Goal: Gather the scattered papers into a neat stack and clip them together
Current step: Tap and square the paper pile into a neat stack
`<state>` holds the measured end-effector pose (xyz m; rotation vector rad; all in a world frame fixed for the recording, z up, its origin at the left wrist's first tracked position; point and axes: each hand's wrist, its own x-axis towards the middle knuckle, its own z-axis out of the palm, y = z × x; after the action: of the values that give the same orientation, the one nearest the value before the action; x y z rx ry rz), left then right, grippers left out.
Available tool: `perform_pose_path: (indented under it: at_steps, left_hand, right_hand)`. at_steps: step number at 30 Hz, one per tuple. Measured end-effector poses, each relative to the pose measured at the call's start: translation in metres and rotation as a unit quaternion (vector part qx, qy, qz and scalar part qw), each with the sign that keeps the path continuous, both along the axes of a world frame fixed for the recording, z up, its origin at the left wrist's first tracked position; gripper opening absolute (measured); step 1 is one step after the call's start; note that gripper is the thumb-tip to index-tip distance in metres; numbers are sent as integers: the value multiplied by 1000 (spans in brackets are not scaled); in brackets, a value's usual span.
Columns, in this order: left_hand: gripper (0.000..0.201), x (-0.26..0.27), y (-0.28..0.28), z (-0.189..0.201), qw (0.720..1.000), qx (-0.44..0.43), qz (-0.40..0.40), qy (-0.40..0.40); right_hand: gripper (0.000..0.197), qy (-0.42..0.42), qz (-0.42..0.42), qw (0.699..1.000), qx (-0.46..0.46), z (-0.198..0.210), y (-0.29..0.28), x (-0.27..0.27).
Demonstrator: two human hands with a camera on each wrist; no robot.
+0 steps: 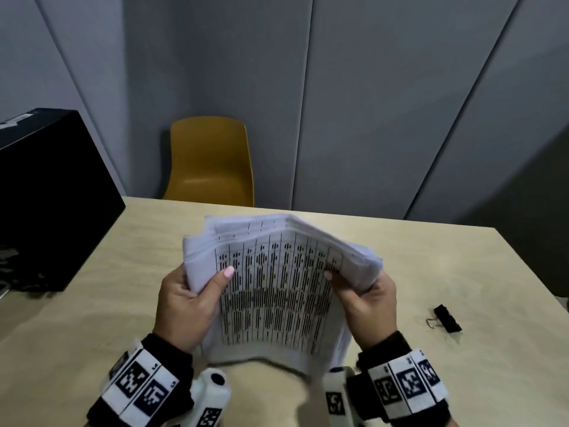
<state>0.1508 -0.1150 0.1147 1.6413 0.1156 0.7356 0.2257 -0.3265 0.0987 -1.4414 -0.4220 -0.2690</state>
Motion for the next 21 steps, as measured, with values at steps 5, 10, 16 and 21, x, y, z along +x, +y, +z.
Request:
perform_pose_path:
  at_steps: [5,10,16,21]
  left_hand:
    - [53,0,-16,-1,995,44,67,-55]
    - [80,1,-5,3,977,151,105,-111]
    - [108,19,-4,17,967,227,112,-13]
    - [105,28,12,16,941,331,55,-33]
  right_hand:
    - [65,-24,-56,998,-2,3,9,-18]
    - [97,-130,-128,983,-30,8,11,-19]
    - [57,-186,-82,974,-99,12,6,-11]
    - [52,-136,0,987,-87,18,-10,-5]
